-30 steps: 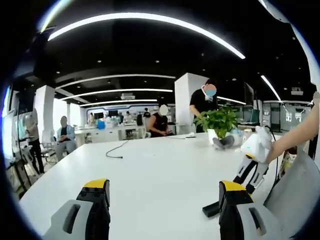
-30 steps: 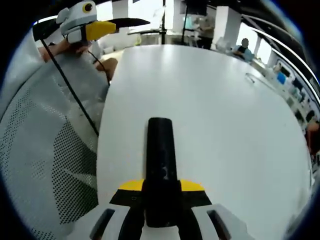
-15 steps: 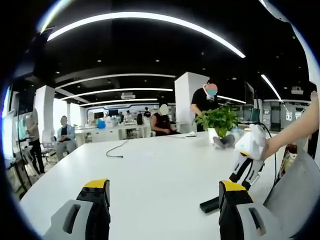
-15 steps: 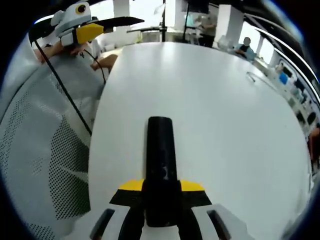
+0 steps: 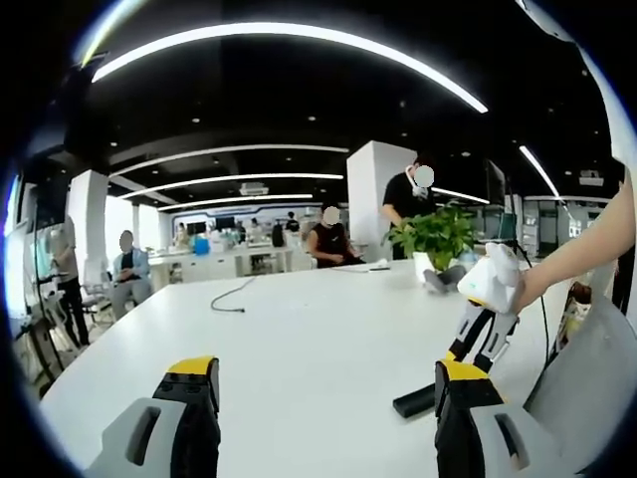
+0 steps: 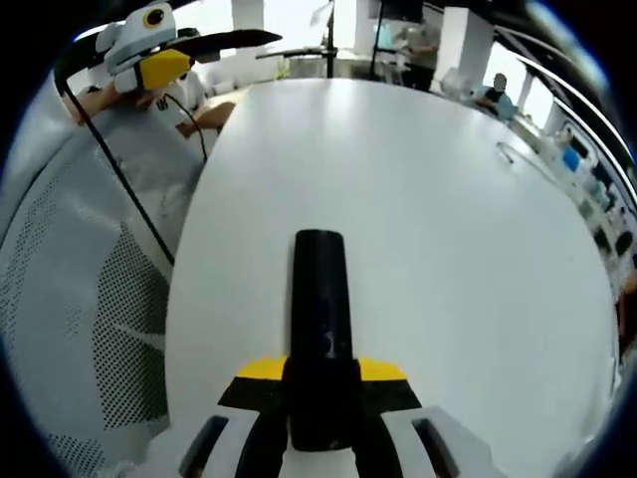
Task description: Press the specified remote control buttons in sequence, fully releasing each button before pressing the next.
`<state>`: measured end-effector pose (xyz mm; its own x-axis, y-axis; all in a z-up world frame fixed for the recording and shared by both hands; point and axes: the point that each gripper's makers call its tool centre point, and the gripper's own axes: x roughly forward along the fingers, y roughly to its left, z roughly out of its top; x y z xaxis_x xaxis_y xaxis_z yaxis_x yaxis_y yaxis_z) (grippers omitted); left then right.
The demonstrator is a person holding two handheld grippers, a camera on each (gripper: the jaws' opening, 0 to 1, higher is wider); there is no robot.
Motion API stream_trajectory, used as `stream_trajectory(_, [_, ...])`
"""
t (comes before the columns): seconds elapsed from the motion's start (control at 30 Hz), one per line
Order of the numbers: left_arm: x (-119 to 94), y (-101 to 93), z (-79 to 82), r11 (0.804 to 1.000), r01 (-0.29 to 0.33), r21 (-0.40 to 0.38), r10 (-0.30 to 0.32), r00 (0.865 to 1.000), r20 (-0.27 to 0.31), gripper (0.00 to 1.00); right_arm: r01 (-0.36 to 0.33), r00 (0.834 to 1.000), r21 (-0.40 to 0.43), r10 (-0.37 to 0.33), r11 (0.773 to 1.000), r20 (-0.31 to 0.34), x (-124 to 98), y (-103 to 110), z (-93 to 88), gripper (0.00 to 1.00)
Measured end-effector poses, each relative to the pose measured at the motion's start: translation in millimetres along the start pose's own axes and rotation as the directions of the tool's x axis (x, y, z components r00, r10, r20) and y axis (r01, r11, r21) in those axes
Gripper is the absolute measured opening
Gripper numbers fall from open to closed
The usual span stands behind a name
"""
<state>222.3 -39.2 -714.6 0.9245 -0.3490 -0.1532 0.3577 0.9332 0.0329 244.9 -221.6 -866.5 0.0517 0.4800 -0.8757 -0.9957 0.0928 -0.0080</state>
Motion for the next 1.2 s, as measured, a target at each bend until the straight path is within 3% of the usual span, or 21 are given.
stream_trajectory(1.2, [1.3, -0.7, -7.7, 1.0, 0.021, 0.006, -0.021, 1.0, -0.02, 0.91, 0.006, 1.0, 0.027, -0.006, 1.0, -0.007, 2.7, -27.2, 2.2, 0.21])
